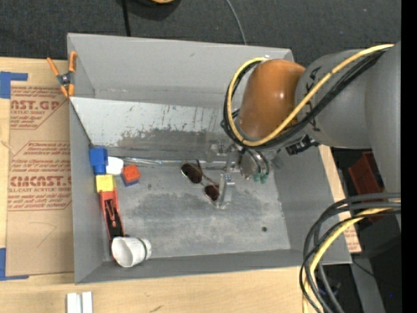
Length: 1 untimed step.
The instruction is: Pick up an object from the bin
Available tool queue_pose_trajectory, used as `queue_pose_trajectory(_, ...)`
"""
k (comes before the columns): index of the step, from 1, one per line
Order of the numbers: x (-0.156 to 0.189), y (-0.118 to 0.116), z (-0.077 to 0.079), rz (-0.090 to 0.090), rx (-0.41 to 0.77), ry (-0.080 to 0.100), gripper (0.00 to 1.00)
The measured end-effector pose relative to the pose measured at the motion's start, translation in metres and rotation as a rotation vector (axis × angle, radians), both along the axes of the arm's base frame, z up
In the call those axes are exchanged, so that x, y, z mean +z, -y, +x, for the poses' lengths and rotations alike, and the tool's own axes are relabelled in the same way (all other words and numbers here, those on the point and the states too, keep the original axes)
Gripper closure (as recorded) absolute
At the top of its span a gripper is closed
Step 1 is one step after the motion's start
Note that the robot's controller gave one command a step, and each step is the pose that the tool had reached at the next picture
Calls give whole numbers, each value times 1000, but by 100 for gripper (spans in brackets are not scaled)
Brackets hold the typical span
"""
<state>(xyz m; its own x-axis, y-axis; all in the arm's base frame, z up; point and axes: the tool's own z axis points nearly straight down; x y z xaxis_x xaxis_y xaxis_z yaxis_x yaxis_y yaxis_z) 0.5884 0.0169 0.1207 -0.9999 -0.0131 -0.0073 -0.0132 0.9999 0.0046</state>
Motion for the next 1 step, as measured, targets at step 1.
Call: queue_pose_trajectory(1, 1, 0, 0, 1, 0, 1, 0)
